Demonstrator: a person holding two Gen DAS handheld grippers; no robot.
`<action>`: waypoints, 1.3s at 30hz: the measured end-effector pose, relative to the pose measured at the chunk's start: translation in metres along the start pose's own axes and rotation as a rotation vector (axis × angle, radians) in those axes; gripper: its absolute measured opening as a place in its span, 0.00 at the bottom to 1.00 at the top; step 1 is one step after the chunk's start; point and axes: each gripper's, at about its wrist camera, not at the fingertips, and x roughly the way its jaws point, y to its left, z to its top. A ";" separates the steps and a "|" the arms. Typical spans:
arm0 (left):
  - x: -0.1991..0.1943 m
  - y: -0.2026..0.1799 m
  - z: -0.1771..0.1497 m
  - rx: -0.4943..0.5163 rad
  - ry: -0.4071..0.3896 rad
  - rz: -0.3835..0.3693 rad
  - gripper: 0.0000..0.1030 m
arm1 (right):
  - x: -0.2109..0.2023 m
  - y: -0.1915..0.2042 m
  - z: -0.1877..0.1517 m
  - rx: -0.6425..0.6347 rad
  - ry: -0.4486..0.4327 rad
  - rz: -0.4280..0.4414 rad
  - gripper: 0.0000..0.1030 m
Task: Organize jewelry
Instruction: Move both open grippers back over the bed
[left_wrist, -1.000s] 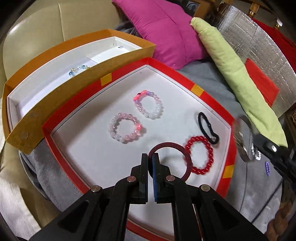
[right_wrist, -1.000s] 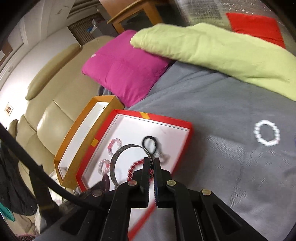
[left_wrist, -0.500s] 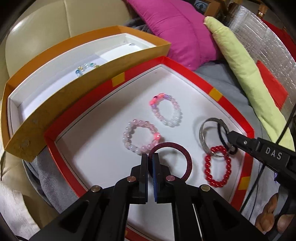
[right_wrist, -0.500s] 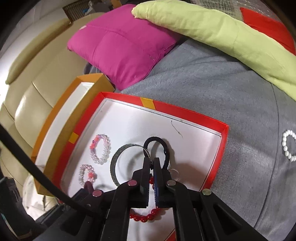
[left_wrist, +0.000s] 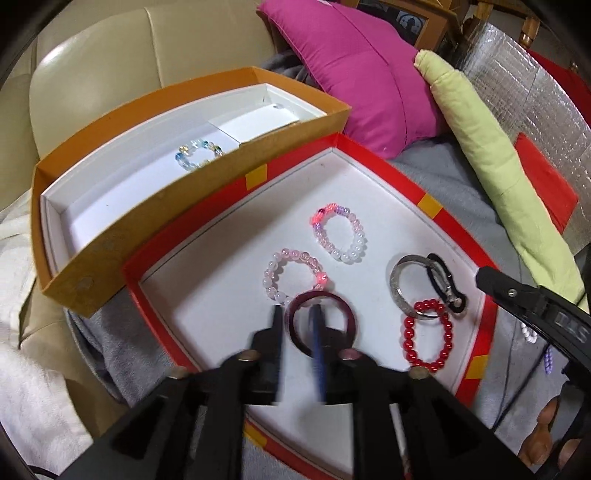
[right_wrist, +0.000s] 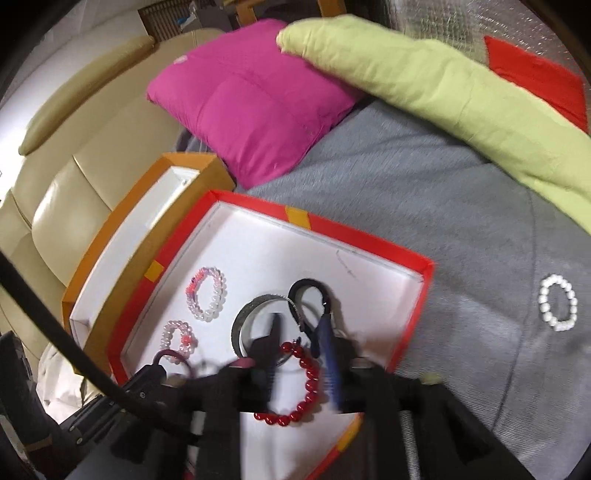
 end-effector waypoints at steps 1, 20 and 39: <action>-0.005 0.000 0.000 -0.009 -0.011 0.002 0.37 | -0.010 -0.003 -0.002 0.003 -0.027 0.000 0.65; -0.054 -0.124 -0.050 0.200 -0.116 -0.029 0.63 | -0.114 -0.190 -0.119 0.315 -0.095 -0.160 0.81; 0.020 -0.274 -0.151 0.621 0.012 -0.087 0.73 | -0.113 -0.278 -0.153 0.305 -0.018 -0.496 0.85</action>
